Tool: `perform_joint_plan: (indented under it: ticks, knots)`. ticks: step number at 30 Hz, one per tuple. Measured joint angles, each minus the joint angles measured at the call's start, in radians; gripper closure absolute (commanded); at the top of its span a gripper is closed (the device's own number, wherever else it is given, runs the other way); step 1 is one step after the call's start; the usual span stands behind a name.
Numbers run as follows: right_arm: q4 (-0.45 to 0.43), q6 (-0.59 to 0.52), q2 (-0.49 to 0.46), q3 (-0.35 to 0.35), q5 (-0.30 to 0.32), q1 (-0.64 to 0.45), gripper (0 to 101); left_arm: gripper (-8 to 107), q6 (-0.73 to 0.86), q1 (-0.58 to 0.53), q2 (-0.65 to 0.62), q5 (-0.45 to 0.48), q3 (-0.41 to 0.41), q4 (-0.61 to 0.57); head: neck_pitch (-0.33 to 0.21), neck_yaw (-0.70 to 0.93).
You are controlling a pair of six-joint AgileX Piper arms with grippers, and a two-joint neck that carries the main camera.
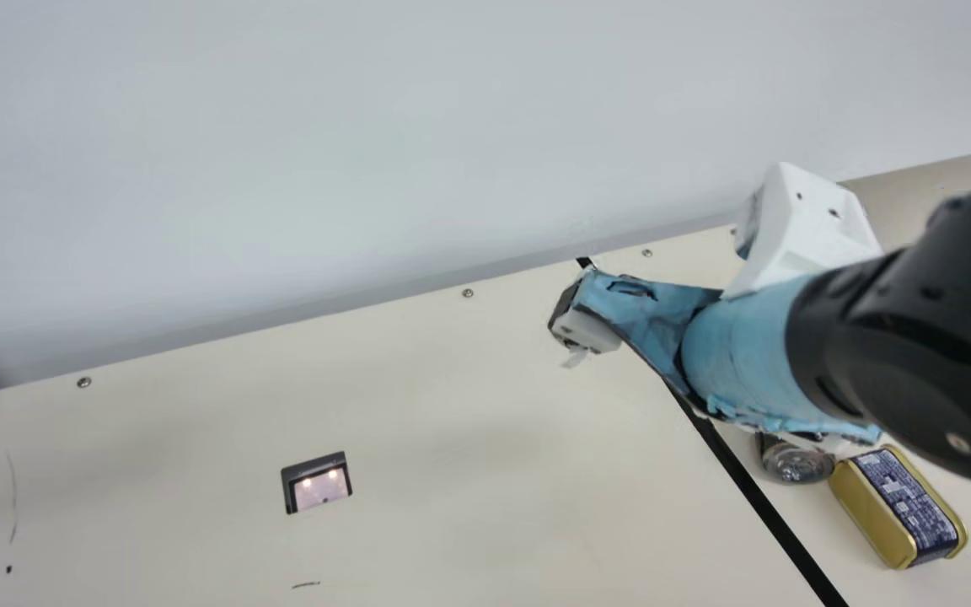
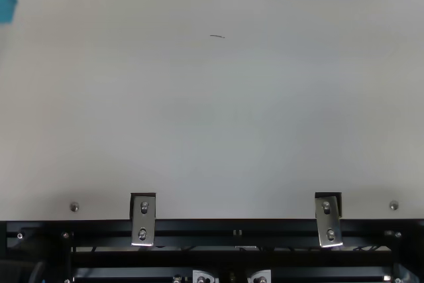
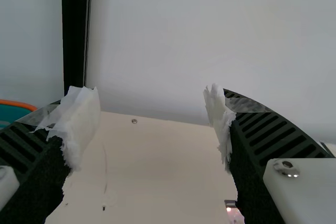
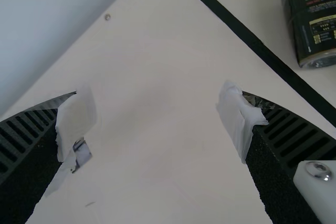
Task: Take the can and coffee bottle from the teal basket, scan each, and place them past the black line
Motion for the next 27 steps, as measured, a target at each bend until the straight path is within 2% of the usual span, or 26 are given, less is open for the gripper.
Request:
perform_joint_plan:
  ticks: [2, 5, 12, 15, 21, 27]
  knots:
    - [-0.039, 0.047, -0.024, 0.043, -0.043, 0.001, 0, 9, 0.0, 0.0, 0.0, 0.0, 0.001, 0.0, 0.0, 0.0]
    - [-0.055, 0.072, -0.027, 0.073, -0.045, 0.001, 0, 9, 0.0, 0.0, 0.0, 0.0, 0.001, 0.0, 0.0, 0.0]
    - [-0.044, 0.063, -0.028, 0.064, -0.057, -0.015, 0, 9, 0.0, 0.0, 0.0, 0.0, 0.001, 0.0, 0.0, 0.0]
    - [-0.044, 0.007, -0.007, 0.053, -0.099, -0.053, 0, 9, 0.0, 0.0, 0.0, 0.0, 0.001, 0.0, 0.005, 0.0]
    - [-0.049, -0.095, 0.005, 0.078, -0.27, -0.123, 0, 9, 0.0, 0.0, 0.0, 0.0, 0.001, 0.0, 0.0, 0.0]
    - [0.041, -0.196, -0.049, 0.181, -0.5, -0.159, 0, 9, 0.0, 0.0, 0.0, 0.0, 0.001, 0.0, 0.0, 0.0]
